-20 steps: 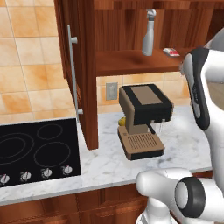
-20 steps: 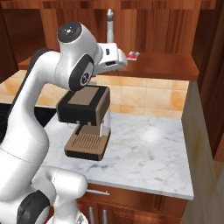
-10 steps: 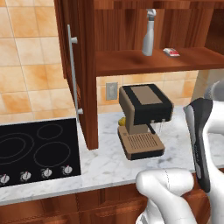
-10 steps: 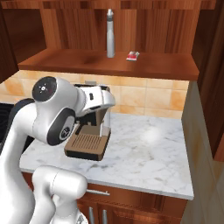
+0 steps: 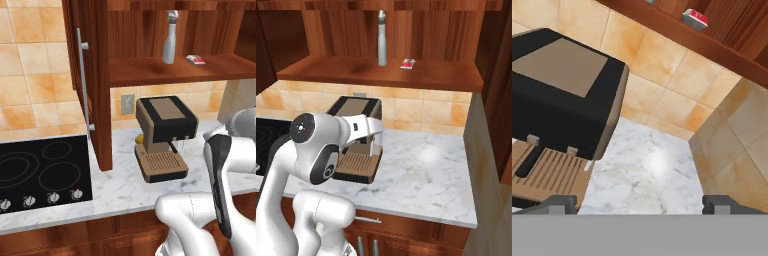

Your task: Pick the bar and boxed food from the counter and place them in the cabinets closest to them.

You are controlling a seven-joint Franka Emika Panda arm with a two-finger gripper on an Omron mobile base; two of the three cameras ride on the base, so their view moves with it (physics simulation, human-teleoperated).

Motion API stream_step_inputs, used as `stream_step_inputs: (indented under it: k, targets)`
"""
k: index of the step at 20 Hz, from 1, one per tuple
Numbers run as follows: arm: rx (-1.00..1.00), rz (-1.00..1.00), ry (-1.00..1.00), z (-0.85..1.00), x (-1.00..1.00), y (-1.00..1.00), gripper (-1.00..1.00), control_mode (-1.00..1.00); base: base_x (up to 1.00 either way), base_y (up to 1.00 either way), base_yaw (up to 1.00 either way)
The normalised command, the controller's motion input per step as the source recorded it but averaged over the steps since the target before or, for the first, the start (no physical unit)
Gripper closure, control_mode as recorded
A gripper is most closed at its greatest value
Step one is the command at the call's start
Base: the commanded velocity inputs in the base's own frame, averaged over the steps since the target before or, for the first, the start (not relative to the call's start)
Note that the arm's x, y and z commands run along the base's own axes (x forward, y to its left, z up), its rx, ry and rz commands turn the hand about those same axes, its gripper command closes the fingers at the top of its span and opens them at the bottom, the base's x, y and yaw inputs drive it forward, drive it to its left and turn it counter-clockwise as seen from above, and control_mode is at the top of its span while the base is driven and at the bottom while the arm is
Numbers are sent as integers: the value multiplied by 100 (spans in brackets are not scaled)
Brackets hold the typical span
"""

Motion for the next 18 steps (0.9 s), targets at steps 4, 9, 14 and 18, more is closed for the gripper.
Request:
stream_step_inputs:
  k: [4,9,14,18]
  targets:
    - [0,0,0,0,0,0,-100,100,-26,0,0]
    - [0,0,0,0,0,0,-100,100,-70,0,0]
    - [0,0,0,0,0,0,-100,100,-77,0,0]
    - [0,0,0,0,0,0,-100,100,-78,0,0]
